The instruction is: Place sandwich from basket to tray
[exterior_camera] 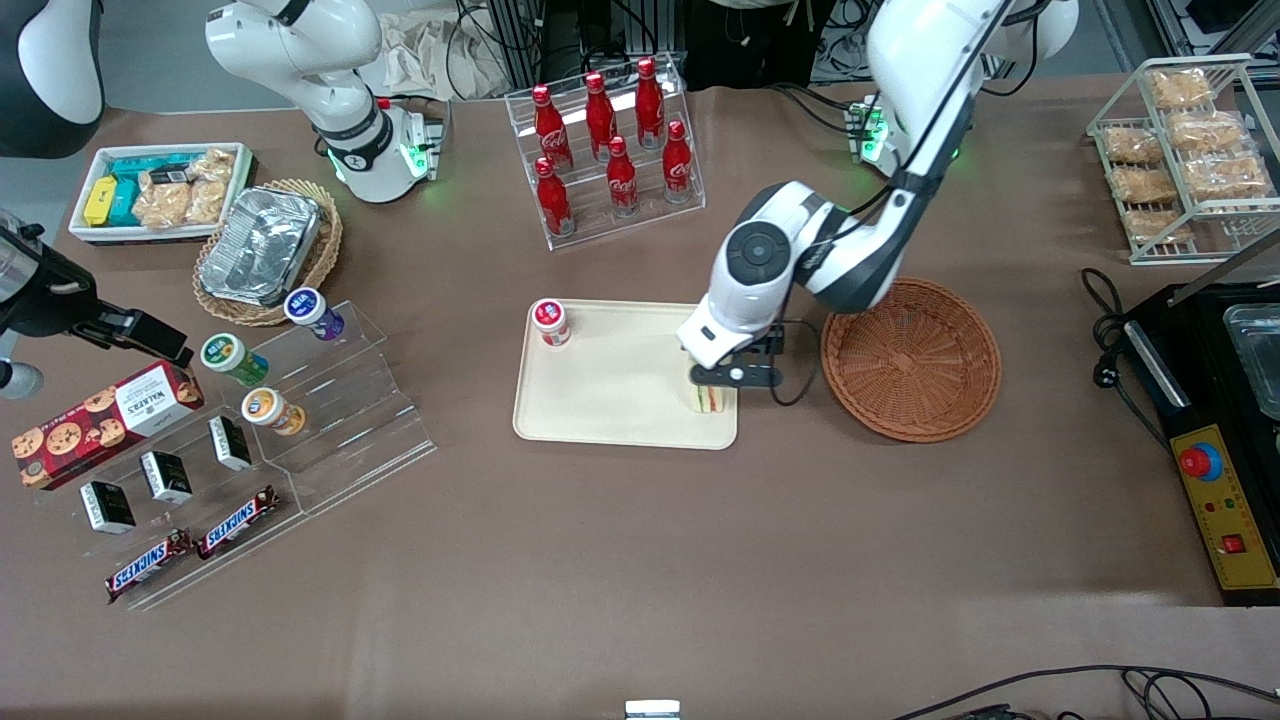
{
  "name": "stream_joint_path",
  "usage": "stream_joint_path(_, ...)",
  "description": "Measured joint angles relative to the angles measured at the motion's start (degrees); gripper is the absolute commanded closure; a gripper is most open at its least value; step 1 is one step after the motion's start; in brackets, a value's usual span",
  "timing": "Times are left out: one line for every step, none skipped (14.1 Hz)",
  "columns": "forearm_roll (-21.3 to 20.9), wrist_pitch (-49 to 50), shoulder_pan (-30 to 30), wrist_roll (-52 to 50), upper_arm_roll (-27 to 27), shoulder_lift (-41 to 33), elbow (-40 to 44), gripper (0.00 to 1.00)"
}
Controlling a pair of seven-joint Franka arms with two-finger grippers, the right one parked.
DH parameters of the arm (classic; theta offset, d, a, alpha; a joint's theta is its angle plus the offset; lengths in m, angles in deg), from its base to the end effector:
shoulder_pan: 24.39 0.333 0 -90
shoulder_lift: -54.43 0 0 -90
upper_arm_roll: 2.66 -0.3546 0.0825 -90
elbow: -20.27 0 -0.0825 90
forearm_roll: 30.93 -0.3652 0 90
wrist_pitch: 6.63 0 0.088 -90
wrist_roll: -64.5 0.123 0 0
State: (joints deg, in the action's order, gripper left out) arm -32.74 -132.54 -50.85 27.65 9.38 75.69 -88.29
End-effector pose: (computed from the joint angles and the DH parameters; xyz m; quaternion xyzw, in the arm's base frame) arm 0.4903 -0.3765 0.3388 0.9991 -0.0182 -0.0392 0.0020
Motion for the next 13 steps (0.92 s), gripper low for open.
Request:
stream_joint_path(0.0, 2.88, 1.28, 0.0, -0.03, -1.82, 0.4, 0.01)
stream_joint_path(0.0, 5.55, 2.28, 0.0, -0.07, -3.81, 0.65, 0.01)
stream_joint_path(0.0, 8.17, 3.01, -0.09, -0.21, -5.89, 0.81, 0.01)
stream_joint_path(0.0, 10.65, 3.87, -0.42, -0.48, -7.98, 0.86, 0.01)
stream_joint_path(0.0, 12.76, 5.23, -0.6, -0.68, -9.97, 0.88, 0.01)
stream_joint_path(0.0, 14.65, 6.9, -0.6, -0.85, -11.76, 0.88, 0.01)
stream_joint_path(0.0, 16.36, 8.57, -0.6, -1.0, -13.2, 0.87, 0.01)
stream_joint_path(0.0, 17.68, 10.19, -0.6, -1.09, -14.24, 0.87, 0.01)
stream_joint_path(0.0, 18.45, 11.75, -0.6, -1.17, -14.88, 0.85, 0.01)
stream_joint_path(0.0, 18.94, 13.4, -0.6, -1.23, -15.34, 0.86, 0.01)
stream_joint_path(-0.02, 19.69, 14.89, -0.52, -1.28, -15.84, 0.88, 0.01)
stream_joint_path(-0.15, 20.76, 16.29, -0.02, -1.33, -16.48, 0.97, 0.01)
stream_joint_path(-0.68, 22.19, 17.72, 2.41, -1.36, -17.24, 1.34, 0.01)
